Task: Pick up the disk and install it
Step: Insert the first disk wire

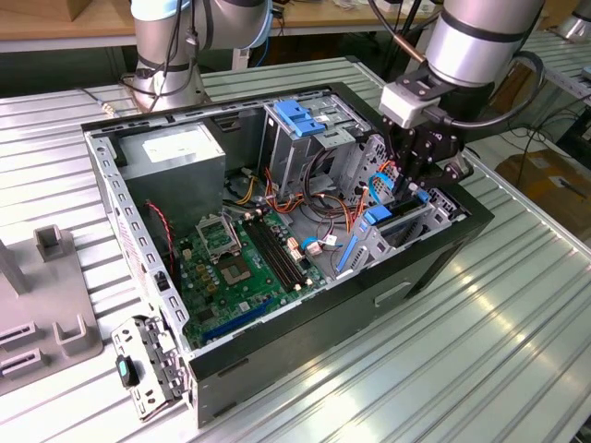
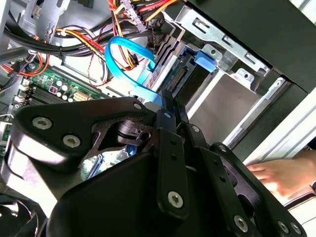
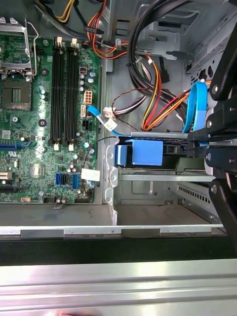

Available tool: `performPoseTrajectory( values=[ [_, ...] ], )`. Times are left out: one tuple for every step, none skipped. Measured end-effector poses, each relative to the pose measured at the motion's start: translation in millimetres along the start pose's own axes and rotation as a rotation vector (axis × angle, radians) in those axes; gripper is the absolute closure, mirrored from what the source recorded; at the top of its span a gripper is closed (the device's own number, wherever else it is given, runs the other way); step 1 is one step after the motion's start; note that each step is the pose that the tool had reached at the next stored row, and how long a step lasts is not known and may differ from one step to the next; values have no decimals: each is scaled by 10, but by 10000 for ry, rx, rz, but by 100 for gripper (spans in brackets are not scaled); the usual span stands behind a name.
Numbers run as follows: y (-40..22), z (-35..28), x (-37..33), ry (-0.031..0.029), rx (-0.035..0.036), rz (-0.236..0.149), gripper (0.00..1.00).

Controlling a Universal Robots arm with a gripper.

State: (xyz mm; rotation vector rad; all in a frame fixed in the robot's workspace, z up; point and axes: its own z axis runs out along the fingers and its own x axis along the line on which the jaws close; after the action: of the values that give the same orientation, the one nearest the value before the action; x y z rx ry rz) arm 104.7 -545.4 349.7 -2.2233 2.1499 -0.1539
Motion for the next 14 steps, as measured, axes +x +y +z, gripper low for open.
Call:
performPoseTrajectory(
  values=[
    [0, 3, 0, -3, 1, -15, 84],
    [1, 5, 0, -5, 4, -36, 84],
    [1, 5, 0, -5, 6, -51, 84],
    [1, 6, 0, -6, 7, -61, 84],
    [1, 6, 0, -6, 7, -64, 84],
    [1, 6, 0, -7, 8, -65, 84],
    [1, 12, -1, -11, 8, -65, 84],
    [2, 17, -1, -8, 8, -66, 84],
    [2, 18, -1, -8, 8, -66, 84],
    [2, 18, -1, -7, 8, -66, 84],
    [2, 19, -1, -7, 8, -67, 84],
    [3, 24, -1, -8, 8, -66, 84],
    [3, 27, -1, -8, 8, -67, 84],
    [3, 29, -1, -7, 8, -66, 84]
  ],
)
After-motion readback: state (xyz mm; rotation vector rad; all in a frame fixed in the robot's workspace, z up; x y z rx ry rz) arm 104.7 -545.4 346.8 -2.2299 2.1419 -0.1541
